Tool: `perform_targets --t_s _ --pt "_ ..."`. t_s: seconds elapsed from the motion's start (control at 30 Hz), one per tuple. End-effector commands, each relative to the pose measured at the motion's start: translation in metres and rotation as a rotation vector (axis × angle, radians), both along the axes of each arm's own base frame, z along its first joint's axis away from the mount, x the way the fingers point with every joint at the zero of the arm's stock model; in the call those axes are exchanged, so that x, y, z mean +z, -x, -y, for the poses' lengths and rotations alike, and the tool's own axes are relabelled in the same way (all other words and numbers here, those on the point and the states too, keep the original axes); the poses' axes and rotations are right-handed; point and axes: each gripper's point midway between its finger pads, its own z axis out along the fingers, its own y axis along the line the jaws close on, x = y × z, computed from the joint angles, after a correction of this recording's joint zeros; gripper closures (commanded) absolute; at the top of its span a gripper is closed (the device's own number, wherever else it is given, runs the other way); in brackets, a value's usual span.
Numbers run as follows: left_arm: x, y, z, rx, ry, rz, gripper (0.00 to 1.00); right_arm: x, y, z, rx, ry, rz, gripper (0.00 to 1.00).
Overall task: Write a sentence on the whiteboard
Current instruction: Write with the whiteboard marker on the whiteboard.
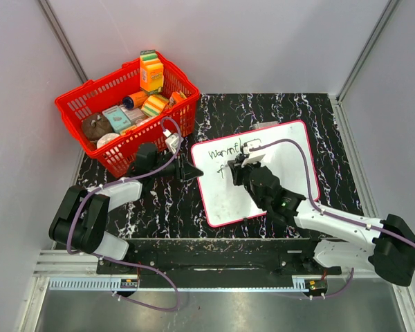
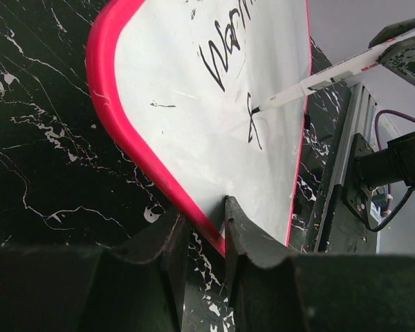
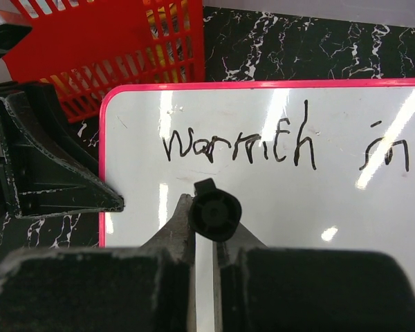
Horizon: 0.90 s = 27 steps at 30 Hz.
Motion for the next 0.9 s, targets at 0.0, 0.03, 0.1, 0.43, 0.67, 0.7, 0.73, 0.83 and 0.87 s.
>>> perform_targets --t_s 0.0,0.03,0.1,0.43,0.67,0.7,0.73,0.83,0.87 --pt "-0.003 -0.006 0.002 -0.009 -0.063 0.111 1.0 0.001 -0.008 0.017 -0.072 0.026 -0.004 1.0" --pt "-0.003 -0.007 0.001 -0.008 -0.063 0.109 1.0 0.0 -0.008 0.016 -0.07 0.025 -0.006 1.0" --pt "-0.003 -0.007 0.001 -0.008 -0.063 0.109 1.0 0.003 -0.008 0.017 -0.072 0.019 -0.003 1.0" --pt "-0.003 -0.007 0.001 -0.005 -0.065 0.11 1.0 0.023 0.004 0.022 -0.028 -0.046 0.035 1.0" --pt "-0.003 -0.007 0.001 -0.007 -0.064 0.109 1.0 0.017 0.002 0.018 -0.021 -0.031 0.019 1.0" --pt "-0.003 -0.007 0.001 -0.006 -0.066 0.11 1.0 0.016 0.002 0.017 -0.022 -0.031 0.016 1.0" --pt "-0.003 -0.007 0.001 -0.007 -0.064 0.109 1.0 0.015 0.002 0.016 -0.02 -0.029 0.013 1.0" --pt "-0.003 -0.007 0.001 -0.006 -0.066 0.11 1.0 0.011 0.001 0.015 -0.02 -0.026 0.004 1.0" --pt "-0.003 -0.007 0.001 -0.007 -0.065 0.111 1.0 0.009 0.001 0.014 -0.02 -0.021 0.0 1.0"
